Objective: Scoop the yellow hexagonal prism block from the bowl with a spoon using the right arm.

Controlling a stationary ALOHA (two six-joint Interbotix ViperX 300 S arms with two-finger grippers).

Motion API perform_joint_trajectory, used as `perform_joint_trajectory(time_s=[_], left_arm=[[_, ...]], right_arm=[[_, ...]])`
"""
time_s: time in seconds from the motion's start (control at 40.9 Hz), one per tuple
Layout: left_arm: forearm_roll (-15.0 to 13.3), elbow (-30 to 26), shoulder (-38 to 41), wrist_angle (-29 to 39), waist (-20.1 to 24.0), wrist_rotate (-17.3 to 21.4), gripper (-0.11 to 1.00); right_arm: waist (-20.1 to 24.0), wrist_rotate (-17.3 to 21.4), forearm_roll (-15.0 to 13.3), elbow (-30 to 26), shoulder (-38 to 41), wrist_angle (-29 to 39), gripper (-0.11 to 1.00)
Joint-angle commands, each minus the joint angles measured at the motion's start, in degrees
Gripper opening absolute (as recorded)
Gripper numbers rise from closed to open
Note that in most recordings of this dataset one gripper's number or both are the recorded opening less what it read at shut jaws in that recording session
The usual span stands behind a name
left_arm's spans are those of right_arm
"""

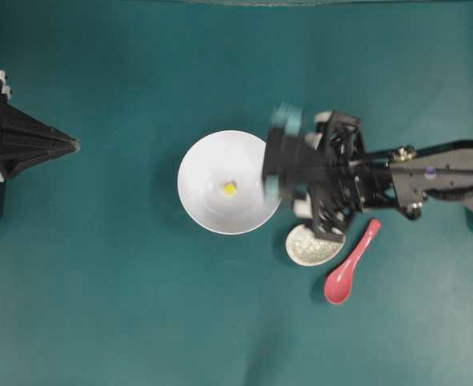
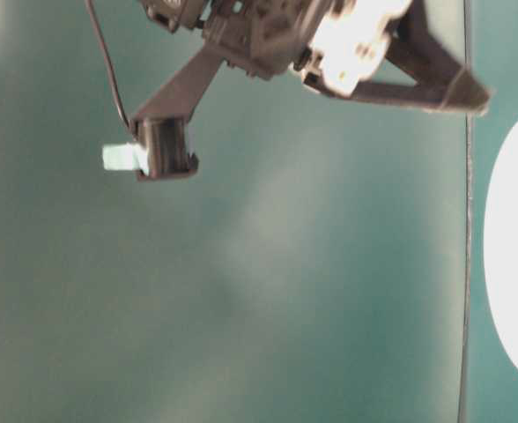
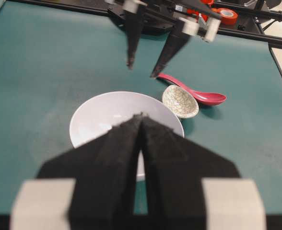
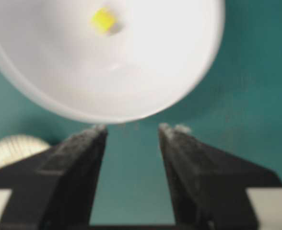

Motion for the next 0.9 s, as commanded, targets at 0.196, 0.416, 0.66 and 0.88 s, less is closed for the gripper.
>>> perform_joint_trajectory(time_s=[0.196,0.416,0.66,0.88], left_arm=[[0.0,-0.9,0.6,-0.3,0.2,-0.4,-0.01],[-0.1,-1.0,0.6,1.1,0.2,-1.1,-0.01],[0.0,-0.9,0.6,1.2,0.2,-1.1,-0.01],[0.1,-0.9,0.6,1.2,0.2,-0.8,-0.01]], right_arm=[[2.9,-22.5,6.9,-0.1,-1.6,4.0,0.5],[6.2,-27.6,8.4,2.0,-3.0,10.7,0.5],[11.3,-31.8,12.0,6.8,-5.0,12.2,0.52],[11.8,-32.2,13.4,12.4,-4.9,7.1,0.52]])
